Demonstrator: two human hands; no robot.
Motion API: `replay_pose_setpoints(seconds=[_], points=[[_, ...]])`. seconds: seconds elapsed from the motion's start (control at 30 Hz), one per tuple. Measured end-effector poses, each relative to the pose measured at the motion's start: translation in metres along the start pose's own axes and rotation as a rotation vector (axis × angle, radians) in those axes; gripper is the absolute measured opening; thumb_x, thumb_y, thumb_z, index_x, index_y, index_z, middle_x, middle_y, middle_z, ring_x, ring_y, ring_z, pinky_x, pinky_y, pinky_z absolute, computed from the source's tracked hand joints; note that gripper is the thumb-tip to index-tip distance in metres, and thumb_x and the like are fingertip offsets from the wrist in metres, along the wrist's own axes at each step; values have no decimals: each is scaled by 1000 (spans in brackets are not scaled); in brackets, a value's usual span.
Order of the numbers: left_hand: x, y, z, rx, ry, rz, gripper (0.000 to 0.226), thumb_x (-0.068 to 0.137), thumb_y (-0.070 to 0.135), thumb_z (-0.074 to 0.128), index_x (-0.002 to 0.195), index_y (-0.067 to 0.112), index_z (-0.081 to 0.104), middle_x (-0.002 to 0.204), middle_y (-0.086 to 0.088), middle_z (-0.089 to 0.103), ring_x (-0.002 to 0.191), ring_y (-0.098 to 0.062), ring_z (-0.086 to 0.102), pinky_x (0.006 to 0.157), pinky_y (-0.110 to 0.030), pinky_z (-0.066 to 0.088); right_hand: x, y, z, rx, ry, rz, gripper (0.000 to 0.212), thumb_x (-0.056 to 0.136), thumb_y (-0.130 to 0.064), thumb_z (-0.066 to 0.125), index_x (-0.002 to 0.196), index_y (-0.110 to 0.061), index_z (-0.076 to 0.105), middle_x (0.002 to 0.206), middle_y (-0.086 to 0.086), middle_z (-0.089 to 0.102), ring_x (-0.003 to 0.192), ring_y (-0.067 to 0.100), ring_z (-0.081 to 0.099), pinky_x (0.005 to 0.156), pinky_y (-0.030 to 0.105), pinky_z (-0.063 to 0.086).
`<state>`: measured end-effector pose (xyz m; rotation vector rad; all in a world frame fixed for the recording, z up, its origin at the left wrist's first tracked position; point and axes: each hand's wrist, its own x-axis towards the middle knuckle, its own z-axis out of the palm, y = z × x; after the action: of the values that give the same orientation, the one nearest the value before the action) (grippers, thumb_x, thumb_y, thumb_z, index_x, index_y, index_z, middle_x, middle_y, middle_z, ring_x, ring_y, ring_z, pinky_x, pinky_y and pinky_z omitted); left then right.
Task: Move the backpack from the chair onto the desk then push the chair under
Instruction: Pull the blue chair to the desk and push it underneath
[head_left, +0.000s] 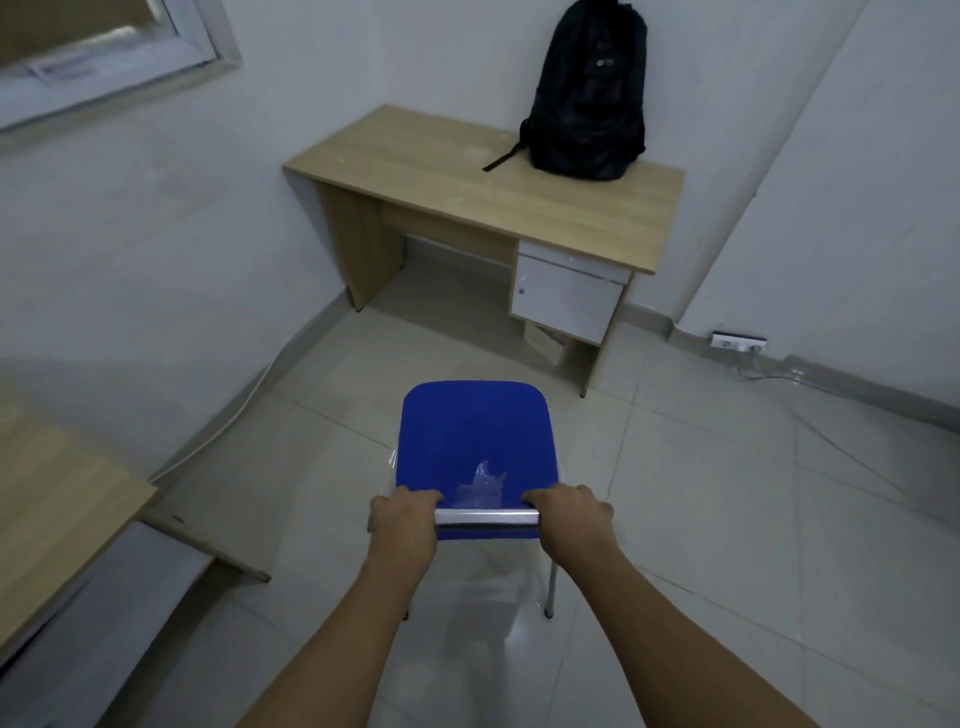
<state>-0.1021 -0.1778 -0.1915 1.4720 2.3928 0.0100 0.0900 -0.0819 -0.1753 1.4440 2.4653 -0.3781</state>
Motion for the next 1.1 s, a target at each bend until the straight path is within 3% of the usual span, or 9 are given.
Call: replay_pose_setpoints(seconds=[0.17,0.3,0.53,0.73,0.87,1.03,1.1], points=[[62,-18,-20,12,28,16,31,97,23,55,127,29,62,116,-4,64,110,-23,58,93,-31,42,57,-17,-14,14,-6,-35,42,85,-21,67,121,-37,56,109,-3,64,100,22,59,82,44,48],[120,-32,-37,15,34,41,38,95,11,53,127,29,63,114,-6,64,108,-26,58,86,-31,39,108,-30,-34,-5,-9,-23,42,83,-16,65,119,-36,57,105,-1,62,96,23,59,75,41,45],[228,-52,-69,-16,33,78,35,94,10,56,125,26,63,116,-8,63,113,-29,56,91,-37,43,204,-52,-69,-4,7,-7,41,83,-19,68,119,-33,56,106,0,63,96,23,60,76,42,50],[312,-67,-95,4,44,79,33,96,12,58,125,25,63,117,-7,64,113,-26,56,86,-32,41,285,-65,-94,-23,25,-25,40,85,-19,67,121,-32,56,107,1,65,96,24,61,77,42,54],[360,-72,-108,4,47,48,30,95,17,62,123,25,64,113,-3,66,108,-23,59,80,-28,38,337,-66,-111,-20,51,-53,35,86,-17,65,117,-33,60,99,0,65,84,21,57,72,38,49],[407,-72,-124,-65,11,-57,27,94,18,66,121,22,66,115,-7,67,108,-27,62,94,-42,53,398,-63,-135,-20,41,-131,32,87,-11,61,113,-31,62,86,-3,55,76,19,49,74,41,47],[425,-72,-131,-64,7,-70,29,94,19,65,123,21,65,116,-7,67,109,-26,61,95,-39,53,421,-63,-145,-27,29,-159,33,86,-10,60,112,-31,61,85,-3,54,75,20,48,73,41,44]])
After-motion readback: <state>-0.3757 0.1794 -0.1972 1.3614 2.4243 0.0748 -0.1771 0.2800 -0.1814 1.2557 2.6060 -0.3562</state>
